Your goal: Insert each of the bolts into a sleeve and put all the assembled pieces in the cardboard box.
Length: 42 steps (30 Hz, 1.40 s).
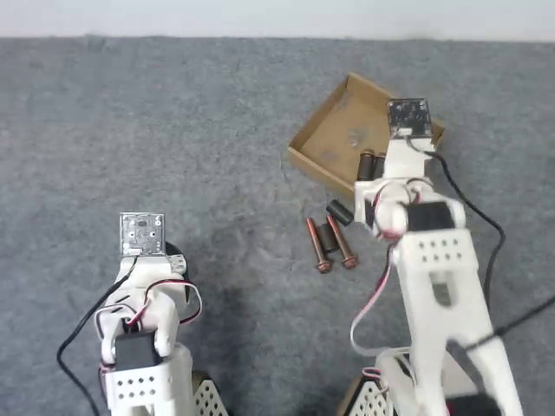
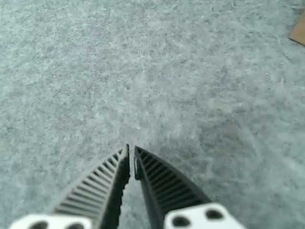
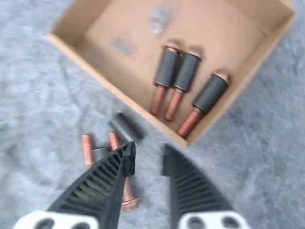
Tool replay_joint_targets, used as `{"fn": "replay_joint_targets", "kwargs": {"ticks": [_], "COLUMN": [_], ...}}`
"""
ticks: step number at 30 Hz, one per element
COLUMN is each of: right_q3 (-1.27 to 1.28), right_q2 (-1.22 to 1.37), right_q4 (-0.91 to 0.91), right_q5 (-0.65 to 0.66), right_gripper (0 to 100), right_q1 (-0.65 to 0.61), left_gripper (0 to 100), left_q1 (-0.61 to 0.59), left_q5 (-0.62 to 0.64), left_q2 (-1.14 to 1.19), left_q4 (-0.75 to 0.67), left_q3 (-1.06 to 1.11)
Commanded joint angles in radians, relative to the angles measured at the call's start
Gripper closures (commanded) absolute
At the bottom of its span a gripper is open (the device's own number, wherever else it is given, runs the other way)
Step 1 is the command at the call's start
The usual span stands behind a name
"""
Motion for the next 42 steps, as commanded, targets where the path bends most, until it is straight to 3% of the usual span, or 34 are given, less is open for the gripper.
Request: {"fn": "replay_joint_targets", "kwargs": {"ticks": [1,11,20,28,42], "right_q3": [0.028,0.110,0.114,0.110,0.106], "right_q2": [-0.131,-0.150,-0.148,0.013,0.199], "right_q4": [0.007,0.007,0.021,-0.039,-0.217], "right_q5": [-0.003,0.204,0.522,0.621,0.632], "right_gripper": [95.4,94.7,94.7,94.6,94.3], "right_q1": [-0.058,-0.196,-0.196,-0.114,-0.085], "left_gripper": [99,99,99,99,99], "left_q1": [-0.008,-0.008,-0.008,-0.008,-0.008], "left_q5": [-0.012,-0.012,-0.012,-0.012,-0.012], "left_q2": [-0.018,-0.018,-0.018,-0.018,-0.018], "left_q4": [0.003,0.003,0.003,0.003,0.003], "left_q3": [-0.016,-0.016,-0.016,-0.016,-0.016]}}
